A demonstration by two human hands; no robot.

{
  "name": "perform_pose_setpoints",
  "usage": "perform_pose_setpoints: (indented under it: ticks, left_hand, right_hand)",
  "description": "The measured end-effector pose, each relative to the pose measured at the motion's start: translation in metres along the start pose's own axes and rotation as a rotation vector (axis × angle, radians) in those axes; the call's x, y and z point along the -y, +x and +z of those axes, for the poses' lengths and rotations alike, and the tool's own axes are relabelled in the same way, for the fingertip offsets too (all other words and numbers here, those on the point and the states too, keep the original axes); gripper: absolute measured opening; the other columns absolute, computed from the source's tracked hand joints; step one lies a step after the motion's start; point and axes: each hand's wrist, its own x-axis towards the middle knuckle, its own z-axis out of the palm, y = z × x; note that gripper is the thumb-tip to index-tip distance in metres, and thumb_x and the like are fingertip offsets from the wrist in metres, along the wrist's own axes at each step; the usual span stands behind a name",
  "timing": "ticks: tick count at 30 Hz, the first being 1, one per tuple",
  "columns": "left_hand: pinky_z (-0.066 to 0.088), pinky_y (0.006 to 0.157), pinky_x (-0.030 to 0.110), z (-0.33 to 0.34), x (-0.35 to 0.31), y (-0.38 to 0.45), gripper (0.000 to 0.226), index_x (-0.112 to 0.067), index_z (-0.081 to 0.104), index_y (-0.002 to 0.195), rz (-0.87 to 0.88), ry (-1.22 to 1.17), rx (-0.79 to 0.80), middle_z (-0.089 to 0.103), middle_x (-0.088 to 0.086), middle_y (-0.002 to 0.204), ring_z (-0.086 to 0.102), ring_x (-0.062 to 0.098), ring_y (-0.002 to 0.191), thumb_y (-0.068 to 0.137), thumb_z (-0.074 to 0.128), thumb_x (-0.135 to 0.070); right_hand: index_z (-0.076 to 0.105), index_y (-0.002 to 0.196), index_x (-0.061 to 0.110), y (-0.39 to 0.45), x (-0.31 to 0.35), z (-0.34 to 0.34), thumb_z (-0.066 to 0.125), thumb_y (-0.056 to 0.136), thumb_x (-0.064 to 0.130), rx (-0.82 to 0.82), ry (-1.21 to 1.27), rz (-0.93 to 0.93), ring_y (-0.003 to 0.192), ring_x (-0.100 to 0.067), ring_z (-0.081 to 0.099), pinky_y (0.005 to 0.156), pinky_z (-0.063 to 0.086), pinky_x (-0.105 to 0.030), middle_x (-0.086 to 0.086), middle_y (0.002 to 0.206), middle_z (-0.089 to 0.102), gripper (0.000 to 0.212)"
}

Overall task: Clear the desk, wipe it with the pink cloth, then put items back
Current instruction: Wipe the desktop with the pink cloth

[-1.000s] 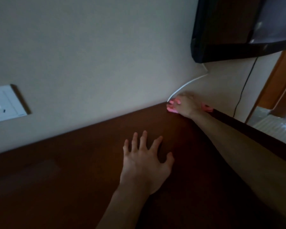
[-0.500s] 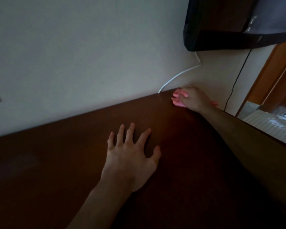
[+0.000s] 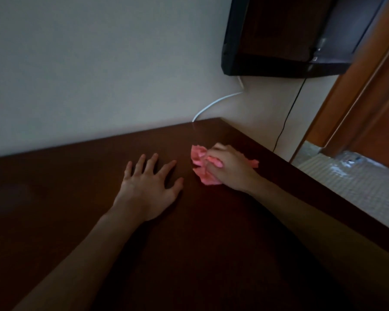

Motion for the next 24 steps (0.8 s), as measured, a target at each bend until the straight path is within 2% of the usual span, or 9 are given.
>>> perform_pose_setpoints:
  ticks: [5, 8, 10, 12, 14, 16, 19, 21, 24]
  left_hand:
    - [-0.007, 0.125, 0.046, 0.0, 0.002, 0.003, 0.069, -0.05, 0.008, 0.158, 0.025, -0.034, -0.004, 0.0, 0.0, 0.17, -0.008, 0.023, 0.156, 0.094, 0.017, -0.076]
    - [-0.005, 0.125, 0.044, 0.003, 0.006, 0.004, 0.069, -0.051, 0.005, 0.157, 0.037, -0.044, -0.02, -0.002, -0.001, 0.17, -0.01, 0.022, 0.156, 0.094, 0.015, -0.076]
    - [-0.004, 0.126, 0.045, 0.003, 0.007, 0.006, 0.068, -0.051, 0.004, 0.157, 0.039, -0.036, -0.027, -0.002, -0.001, 0.17, -0.01, 0.022, 0.156, 0.094, 0.014, -0.075]
    - [-0.002, 0.126, 0.046, 0.004, 0.007, 0.006, 0.067, -0.051, 0.005, 0.157, 0.034, -0.032, -0.036, -0.001, 0.0, 0.17, -0.009, 0.023, 0.156, 0.095, 0.015, -0.074]
    - [0.0, 0.126, 0.045, 0.004, 0.004, 0.004, 0.066, -0.051, 0.01, 0.157, 0.031, -0.027, -0.046, 0.002, 0.0, 0.17, -0.005, 0.023, 0.156, 0.095, 0.017, -0.073]
    - [0.0, 0.126, 0.044, 0.002, 0.001, 0.002, 0.066, -0.05, 0.013, 0.157, 0.024, -0.022, -0.056, 0.005, 0.001, 0.17, -0.003, 0.023, 0.156, 0.095, 0.02, -0.073]
    - [-0.002, 0.125, 0.042, -0.002, -0.002, -0.001, 0.066, -0.049, 0.014, 0.157, 0.016, -0.018, -0.021, 0.005, 0.001, 0.17, -0.002, 0.023, 0.156, 0.096, 0.021, -0.072]
    - [-0.002, 0.125, 0.043, -0.003, -0.003, -0.003, 0.066, -0.048, 0.013, 0.157, 0.015, -0.008, -0.021, 0.004, 0.002, 0.17, -0.002, 0.024, 0.156, 0.096, 0.02, -0.072]
    - [-0.002, 0.125, 0.044, -0.001, -0.002, -0.002, 0.066, -0.049, 0.012, 0.158, 0.011, -0.017, -0.016, 0.004, 0.002, 0.17, -0.002, 0.024, 0.156, 0.096, 0.019, -0.072]
  right_hand:
    - [0.067, 0.121, 0.034, 0.029, -0.042, -0.007, 0.048, 0.094, 0.052, -0.06, 0.016, 0.245, 0.114, -0.028, 0.059, 0.098, 0.049, -0.046, -0.002, 0.125, 0.063, 0.038]
    - [0.069, 0.1, 0.046, 0.076, -0.06, -0.001, 0.052, 0.085, 0.055, -0.103, 0.036, 0.291, 0.114, -0.021, 0.064, 0.101, 0.05, -0.04, 0.005, 0.122, 0.07, 0.024]
    - [0.072, 0.095, 0.026, 0.107, -0.063, 0.005, 0.061, 0.08, 0.059, -0.104, 0.027, 0.354, 0.116, -0.021, 0.065, 0.102, 0.049, -0.036, 0.007, 0.12, 0.073, 0.037]
    - [0.069, 0.087, 0.02, 0.13, -0.052, 0.014, 0.063, 0.075, 0.064, -0.083, 0.026, 0.419, 0.116, -0.026, 0.065, 0.102, 0.048, -0.037, 0.002, 0.118, 0.074, 0.046]
    - [0.061, 0.074, 0.025, 0.136, -0.036, 0.022, 0.049, 0.062, 0.076, -0.049, 0.031, 0.366, 0.107, -0.03, 0.068, 0.097, 0.052, -0.04, -0.001, 0.106, 0.074, 0.054]
    - [0.068, 0.091, 0.032, 0.115, -0.006, 0.022, 0.041, 0.059, 0.082, 0.021, 0.002, 0.259, 0.106, -0.029, 0.066, 0.095, 0.052, -0.045, 0.002, 0.106, 0.068, 0.065]
    - [0.066, 0.121, 0.04, 0.059, 0.035, 0.009, 0.042, 0.072, 0.075, 0.075, 0.014, 0.112, 0.108, -0.024, 0.058, 0.089, 0.044, -0.037, 0.001, 0.116, 0.06, 0.066]
    - [0.069, 0.122, 0.03, 0.025, 0.039, 0.006, 0.043, 0.088, 0.06, 0.062, -0.01, -0.016, 0.11, -0.027, 0.058, 0.085, 0.043, -0.037, -0.002, 0.117, 0.061, 0.052]
    - [0.069, 0.116, 0.028, 0.007, 0.009, -0.002, 0.034, 0.089, 0.06, 0.021, -0.012, -0.043, 0.107, -0.025, 0.059, 0.085, 0.049, -0.043, 0.002, 0.114, 0.06, 0.055]
